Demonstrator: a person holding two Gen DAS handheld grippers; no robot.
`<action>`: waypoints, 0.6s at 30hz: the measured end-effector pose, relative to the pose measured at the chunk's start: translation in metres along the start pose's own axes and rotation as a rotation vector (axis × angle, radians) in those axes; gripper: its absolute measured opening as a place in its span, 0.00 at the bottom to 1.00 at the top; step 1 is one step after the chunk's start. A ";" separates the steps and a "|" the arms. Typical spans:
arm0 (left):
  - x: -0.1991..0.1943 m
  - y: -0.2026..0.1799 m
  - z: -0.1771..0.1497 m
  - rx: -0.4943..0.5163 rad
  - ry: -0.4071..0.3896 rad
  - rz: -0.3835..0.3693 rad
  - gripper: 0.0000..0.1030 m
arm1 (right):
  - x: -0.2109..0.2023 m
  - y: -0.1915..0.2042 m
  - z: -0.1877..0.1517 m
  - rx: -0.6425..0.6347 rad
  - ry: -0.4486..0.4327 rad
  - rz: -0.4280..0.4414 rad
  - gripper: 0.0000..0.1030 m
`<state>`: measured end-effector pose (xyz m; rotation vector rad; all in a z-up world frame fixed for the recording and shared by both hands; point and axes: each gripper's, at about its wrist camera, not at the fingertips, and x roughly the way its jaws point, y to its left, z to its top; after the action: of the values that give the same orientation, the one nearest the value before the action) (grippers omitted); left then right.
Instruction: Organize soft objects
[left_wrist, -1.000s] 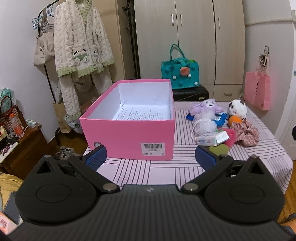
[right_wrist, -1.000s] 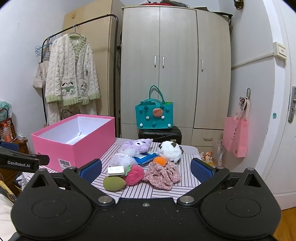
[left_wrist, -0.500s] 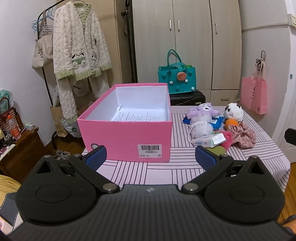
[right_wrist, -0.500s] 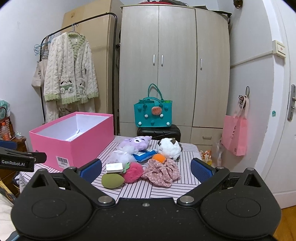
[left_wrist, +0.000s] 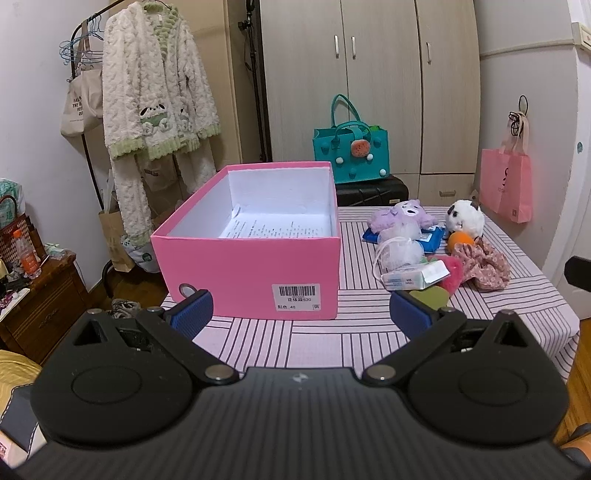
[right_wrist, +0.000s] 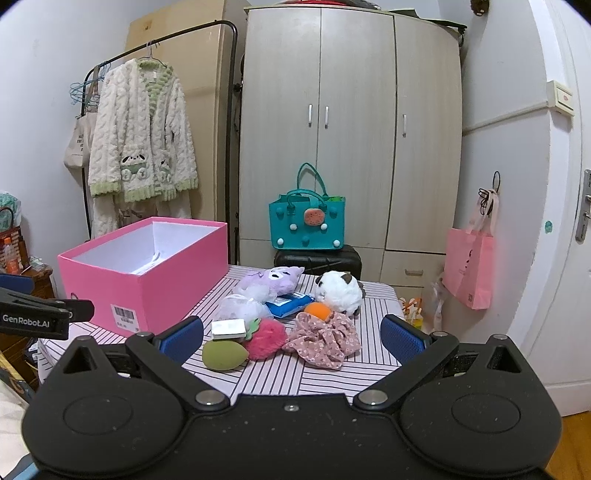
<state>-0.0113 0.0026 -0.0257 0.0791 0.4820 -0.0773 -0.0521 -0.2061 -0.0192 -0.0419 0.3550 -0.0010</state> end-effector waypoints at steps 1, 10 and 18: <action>0.000 0.000 0.000 0.001 0.000 0.001 1.00 | 0.000 0.000 0.000 -0.001 -0.002 0.000 1.00; -0.001 0.004 0.005 0.006 -0.017 -0.028 1.00 | 0.003 -0.013 0.001 0.022 -0.052 0.057 1.00; 0.015 -0.001 0.021 -0.001 -0.016 -0.124 0.99 | 0.042 -0.024 -0.014 0.014 0.004 0.168 1.00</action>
<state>0.0116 -0.0015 -0.0144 0.0478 0.4711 -0.1991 -0.0173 -0.2311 -0.0456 0.0018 0.3618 0.1632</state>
